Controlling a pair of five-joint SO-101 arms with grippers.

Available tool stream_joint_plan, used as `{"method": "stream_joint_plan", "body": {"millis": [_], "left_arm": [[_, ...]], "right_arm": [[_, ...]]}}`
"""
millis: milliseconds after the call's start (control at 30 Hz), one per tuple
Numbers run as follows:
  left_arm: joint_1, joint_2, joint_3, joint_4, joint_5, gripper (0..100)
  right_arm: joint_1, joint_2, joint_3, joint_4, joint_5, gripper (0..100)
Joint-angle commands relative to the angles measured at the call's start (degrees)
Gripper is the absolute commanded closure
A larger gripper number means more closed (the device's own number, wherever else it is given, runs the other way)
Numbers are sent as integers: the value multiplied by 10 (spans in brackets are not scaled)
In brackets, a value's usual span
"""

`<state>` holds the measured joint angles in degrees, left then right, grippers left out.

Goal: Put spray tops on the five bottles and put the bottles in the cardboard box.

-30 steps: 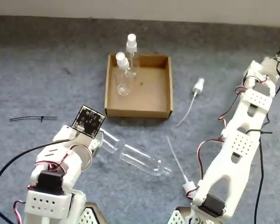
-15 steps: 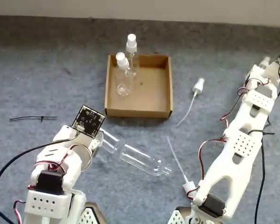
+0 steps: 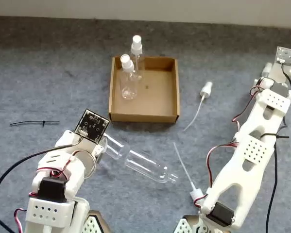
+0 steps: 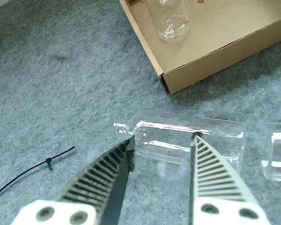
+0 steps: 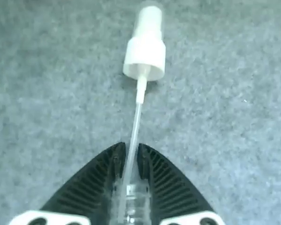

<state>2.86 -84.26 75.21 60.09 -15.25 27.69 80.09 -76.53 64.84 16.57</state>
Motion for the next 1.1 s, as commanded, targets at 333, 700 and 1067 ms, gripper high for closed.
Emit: {"method": "stream_joint_plan", "body": {"millis": [333, 700, 1067], "left_arm": [[-6, -6, -3, -8, 5, 814], [-6, -6, -3, -8, 6, 814], [-6, -4, -3, -10, 6, 814]], "right_arm": [[10, 72, -245, 240, 77, 994], [16, 67, -243, 159, 7, 957], [4, 70, -243, 21, -161, 664]]}}
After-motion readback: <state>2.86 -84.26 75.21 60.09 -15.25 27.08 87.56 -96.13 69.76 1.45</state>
